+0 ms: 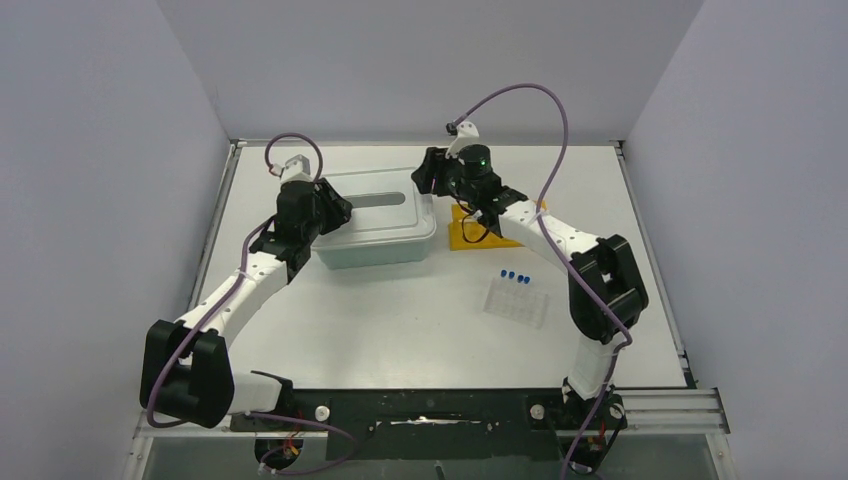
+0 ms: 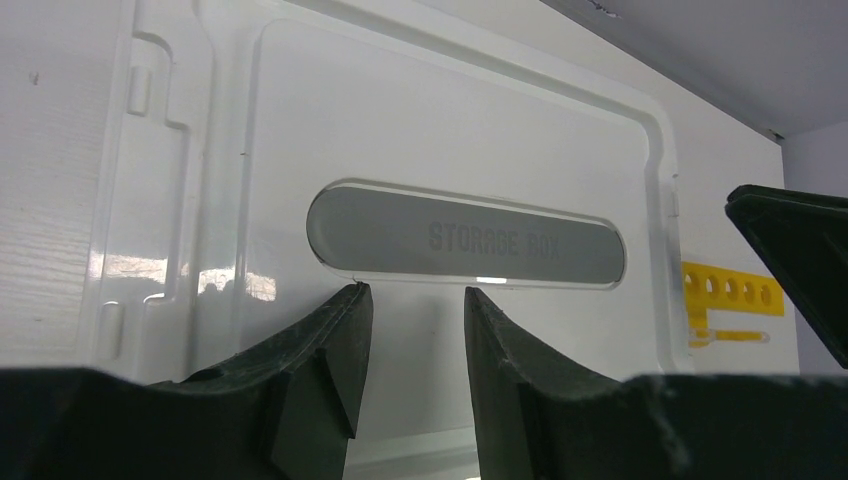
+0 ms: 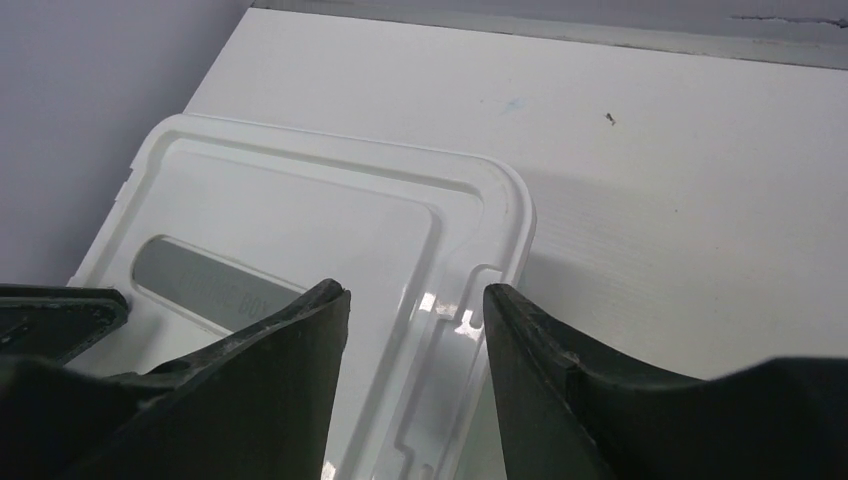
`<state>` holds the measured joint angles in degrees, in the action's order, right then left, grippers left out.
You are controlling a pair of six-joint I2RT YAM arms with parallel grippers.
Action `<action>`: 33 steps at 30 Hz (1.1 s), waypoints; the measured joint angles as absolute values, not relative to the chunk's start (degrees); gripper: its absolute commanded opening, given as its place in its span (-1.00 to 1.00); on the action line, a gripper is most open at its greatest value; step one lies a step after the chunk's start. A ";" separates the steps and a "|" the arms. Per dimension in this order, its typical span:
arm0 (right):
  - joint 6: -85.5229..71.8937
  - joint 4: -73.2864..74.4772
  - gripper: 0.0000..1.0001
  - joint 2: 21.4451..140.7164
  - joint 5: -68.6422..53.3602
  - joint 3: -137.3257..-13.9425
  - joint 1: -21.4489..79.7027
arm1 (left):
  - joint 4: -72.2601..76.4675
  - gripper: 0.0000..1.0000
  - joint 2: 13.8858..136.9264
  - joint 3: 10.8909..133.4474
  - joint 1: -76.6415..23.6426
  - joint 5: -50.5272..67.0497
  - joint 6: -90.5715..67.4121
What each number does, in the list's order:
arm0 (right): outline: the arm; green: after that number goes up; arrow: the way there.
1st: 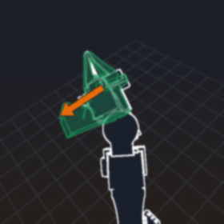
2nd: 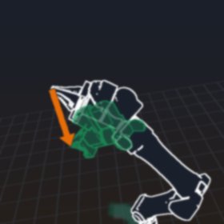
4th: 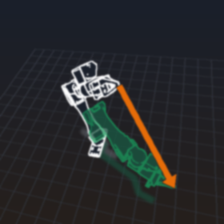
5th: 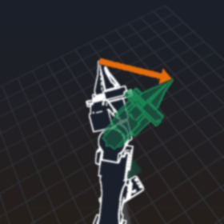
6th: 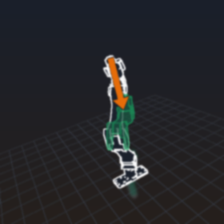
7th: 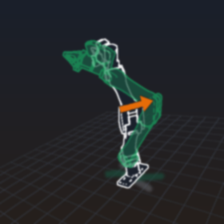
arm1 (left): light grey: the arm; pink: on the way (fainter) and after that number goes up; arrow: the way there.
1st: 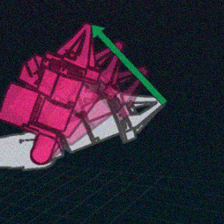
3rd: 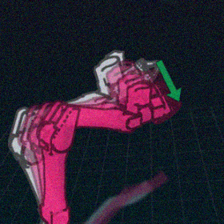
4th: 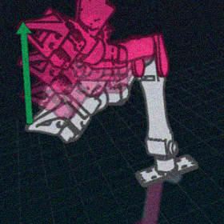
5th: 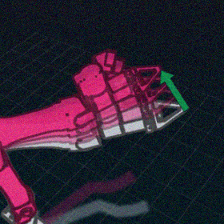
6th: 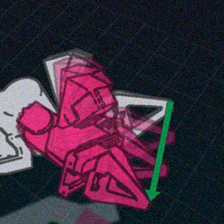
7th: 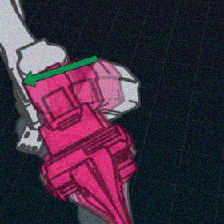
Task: Organize the chemistry lab equipment
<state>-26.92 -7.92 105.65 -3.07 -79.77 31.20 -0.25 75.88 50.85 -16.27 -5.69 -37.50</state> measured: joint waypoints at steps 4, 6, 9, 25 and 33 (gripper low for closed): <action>-26.50 -11.09 -0.18 102.45 -5.34 -77.87 31.20 | -0.19 -0.24 75.88 50.83 -16.12 -5.72 -37.89; -26.57 -13.52 -0.42 101.16 -8.34 -77.45 31.20 | -0.14 -0.24 75.88 50.70 -15.97 -5.80 -38.30; -27.88 -17.72 -0.76 101.03 -14.33 -77.45 31.16 | 0.73 -0.23 75.88 50.15 -15.73 -5.72 -38.85; -35.66 -24.80 -0.78 110.26 -26.04 -73.38 28.84 | 2.37 -0.24 75.92 49.47 -14.46 -2.57 -41.71; -33.98 -22.15 -0.63 110.26 -26.17 -78.46 28.45 | 2.33 -0.24 75.92 49.47 -14.44 -2.52 -41.63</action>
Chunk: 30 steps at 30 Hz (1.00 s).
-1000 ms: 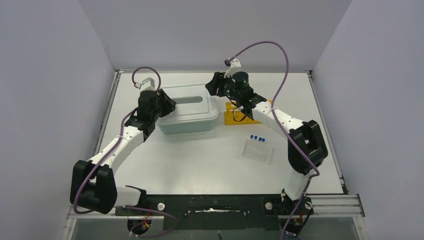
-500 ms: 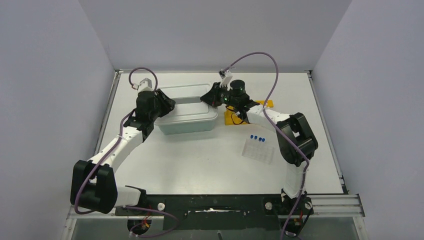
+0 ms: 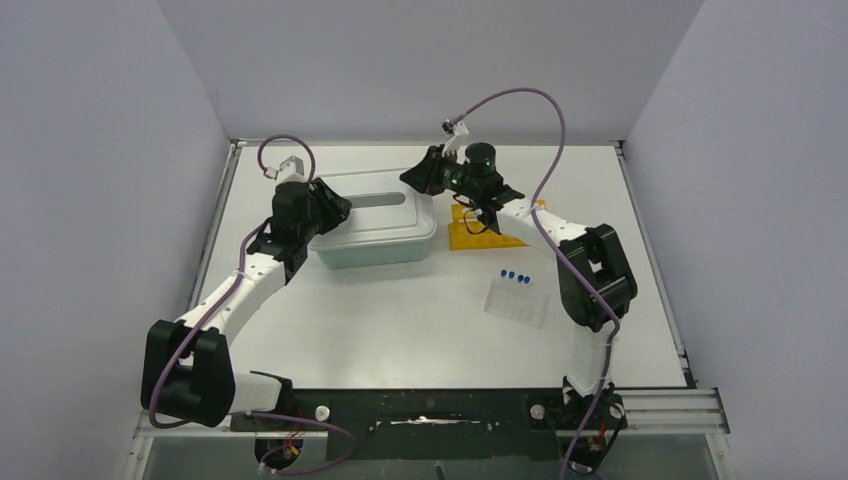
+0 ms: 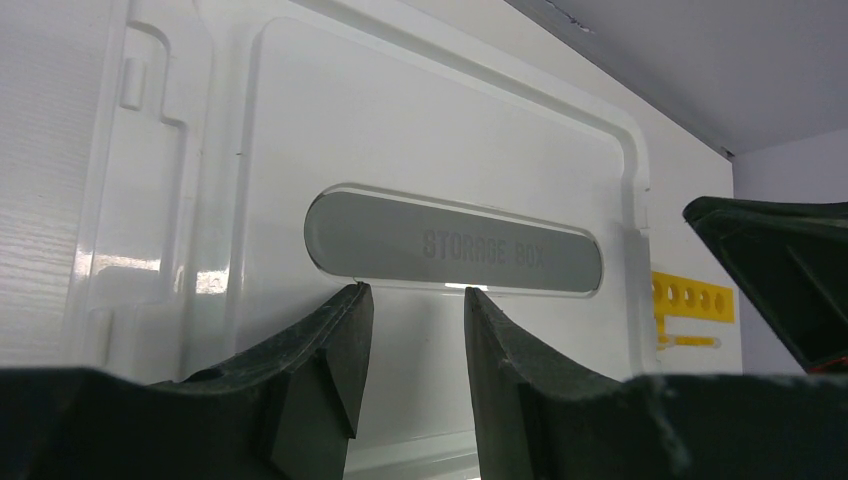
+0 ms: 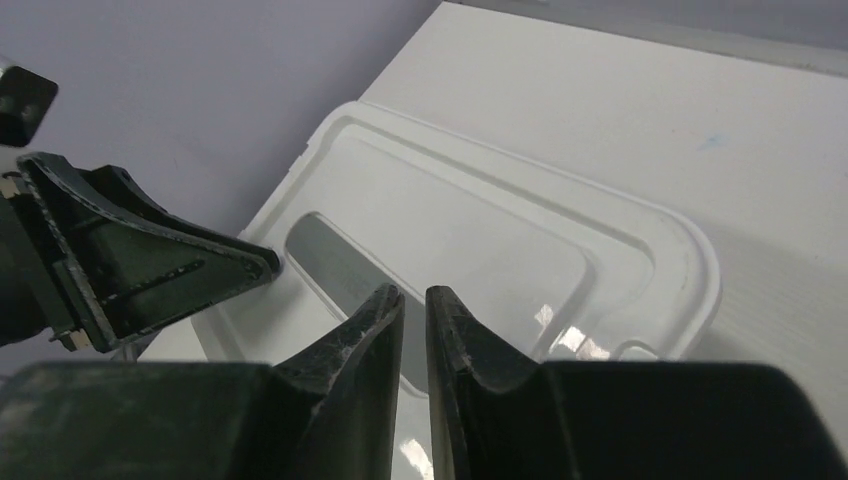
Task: Organize the chemistry lab equipment
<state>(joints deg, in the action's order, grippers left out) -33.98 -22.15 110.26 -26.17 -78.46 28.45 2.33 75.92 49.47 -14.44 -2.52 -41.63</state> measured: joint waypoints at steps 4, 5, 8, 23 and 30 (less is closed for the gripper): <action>-33.43 -22.26 -0.60 110.48 -26.17 -81.82 28.10 | 2.33 -0.23 75.92 49.47 -14.46 -2.46 -41.63; -33.45 -22.26 -0.60 110.59 -26.15 -82.11 28.01 | 2.33 -0.21 75.92 49.47 -14.46 -2.44 -41.63; -33.43 -22.44 -0.57 111.81 -25.93 -82.26 27.70 | 2.35 -0.02 75.92 49.47 -14.46 -2.31 -41.56; -32.56 -21.45 0.25 114.30 -24.84 -82.48 27.35 | 3.09 0.46 74.81 49.54 -14.35 -1.17 -41.80; -30.04 -21.02 0.82 102.98 -21.37 -76.84 27.29 | 1.89 0.50 72.64 49.54 -14.13 -2.11 -41.60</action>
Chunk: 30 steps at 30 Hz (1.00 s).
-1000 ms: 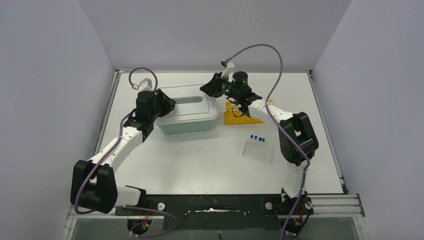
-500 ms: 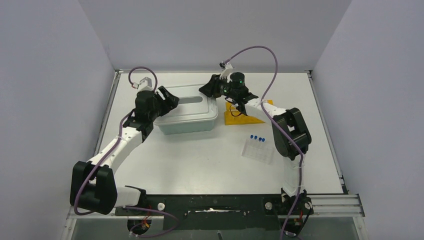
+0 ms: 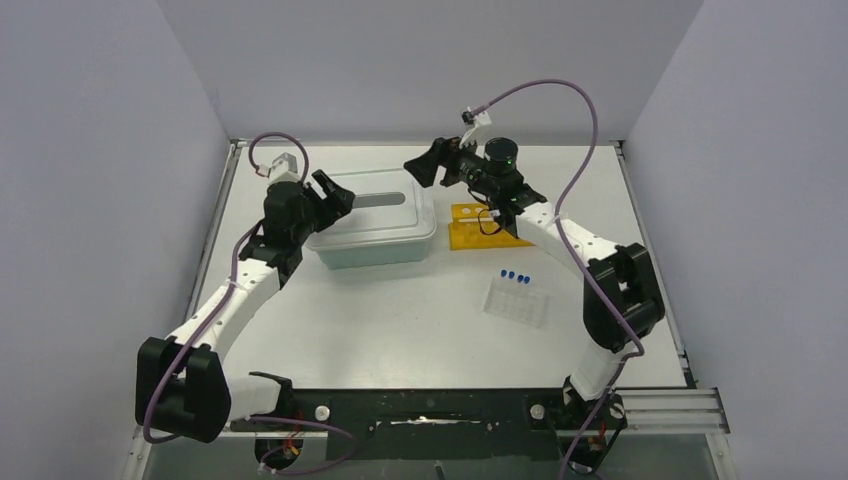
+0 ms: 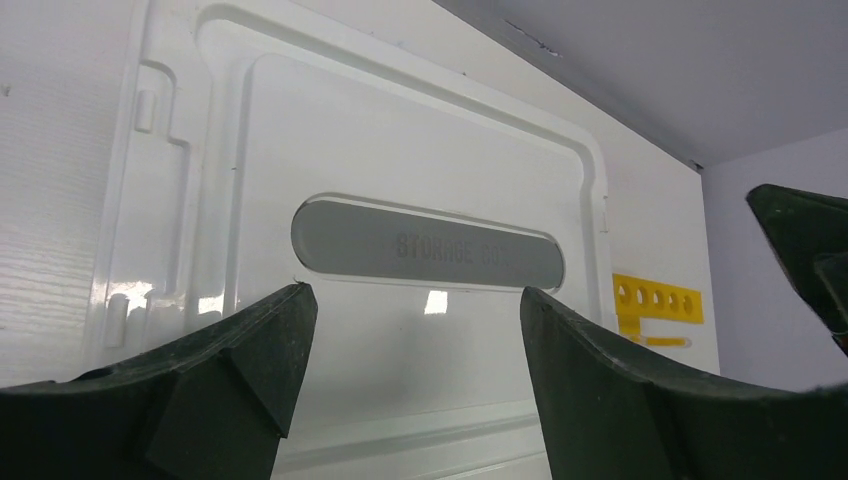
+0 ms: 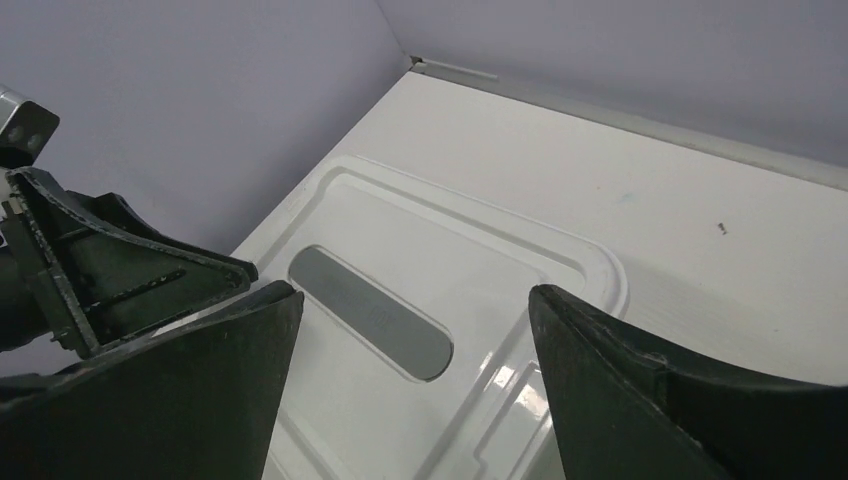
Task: Organize the chemistry lab equipment
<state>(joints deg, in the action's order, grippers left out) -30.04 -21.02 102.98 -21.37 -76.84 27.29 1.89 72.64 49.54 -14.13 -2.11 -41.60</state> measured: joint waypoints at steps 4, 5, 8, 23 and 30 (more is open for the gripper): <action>-27.97 -21.61 0.92 96.09 -18.44 -72.71 26.48 | 0.82 0.51 70.76 49.78 -14.13 -2.96 -41.19; -27.22 -21.54 0.92 94.43 -17.45 -71.33 26.04 | 0.49 0.52 70.24 49.95 -14.13 -3.16 -41.01; -24.47 -20.27 0.75 90.00 -14.02 -67.59 24.18 | -0.43 0.53 68.60 50.41 -14.13 -4.05 -40.10; -22.50 -7.88 -0.81 65.93 2.04 -46.76 10.20 | -2.31 0.55 69.14 53.36 -15.86 -5.32 -38.00; -25.45 -4.89 0.33 62.30 4.73 -42.17 4.95 | -2.81 0.56 70.32 54.17 -18.24 -5.39 -37.63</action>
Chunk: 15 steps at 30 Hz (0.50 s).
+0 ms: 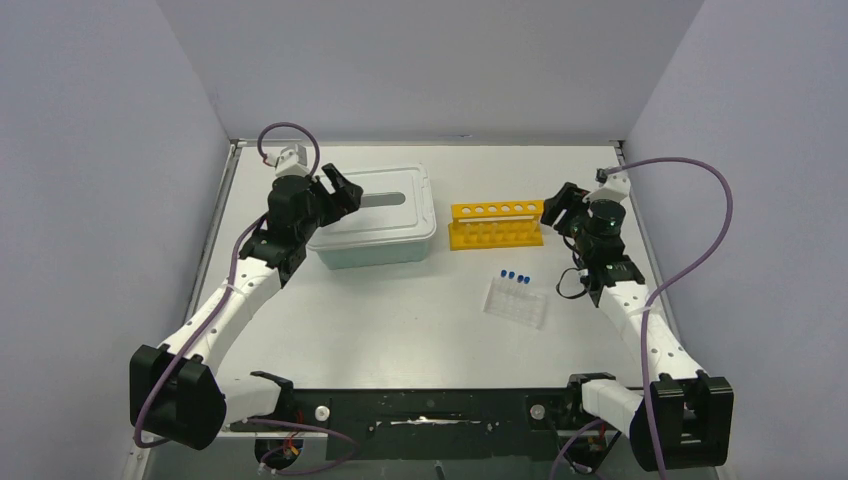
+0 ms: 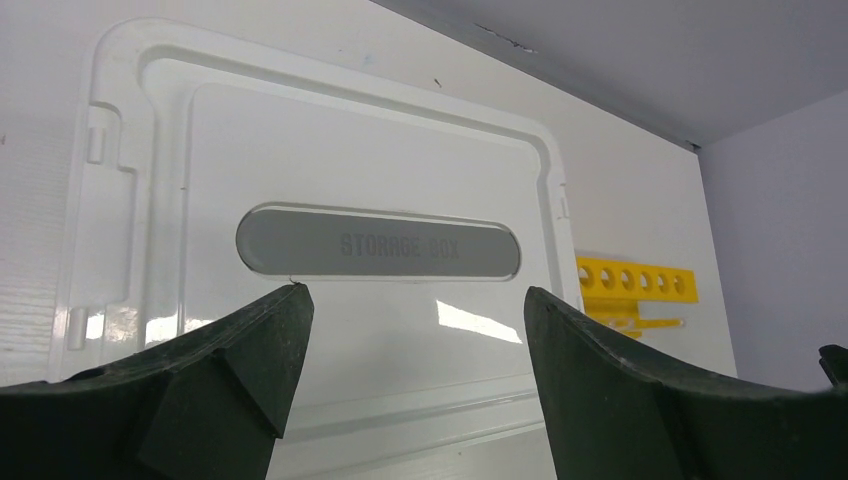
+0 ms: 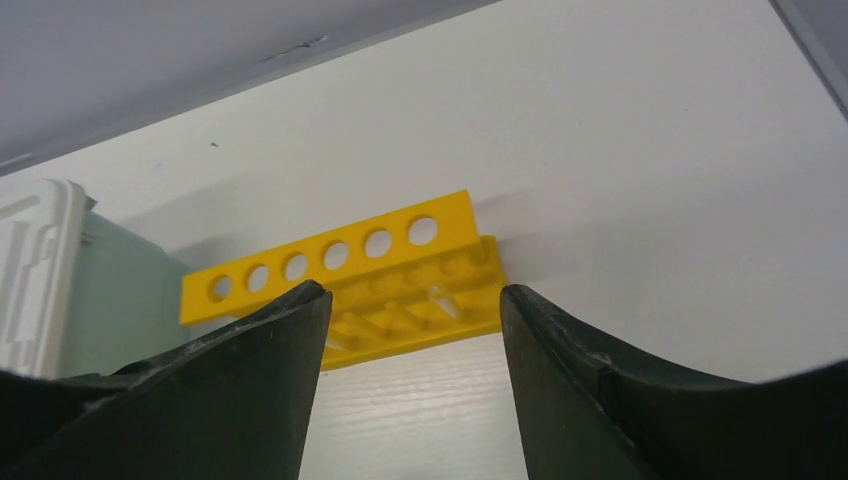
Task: Organize the chemistry lab equipment
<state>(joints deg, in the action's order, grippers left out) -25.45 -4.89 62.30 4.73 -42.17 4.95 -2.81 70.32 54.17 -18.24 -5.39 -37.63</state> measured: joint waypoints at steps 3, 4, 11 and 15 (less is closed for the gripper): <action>-26.24 -3.40 0.37 62.08 4.73 -40.86 2.63 | -3.07 0.56 70.32 54.28 -18.31 -5.54 -37.30; -26.41 -3.18 0.37 62.08 4.69 -40.69 2.11 | -3.07 0.56 70.32 54.33 -18.31 -5.61 -37.26; -27.00 -2.85 0.38 62.08 3.42 -40.38 1.15 | -3.27 0.56 70.32 54.39 -18.46 -5.78 -37.01; -27.05 -2.87 0.38 62.08 2.85 -40.38 1.06 | -3.29 0.56 70.35 54.39 -18.68 -5.85 -36.69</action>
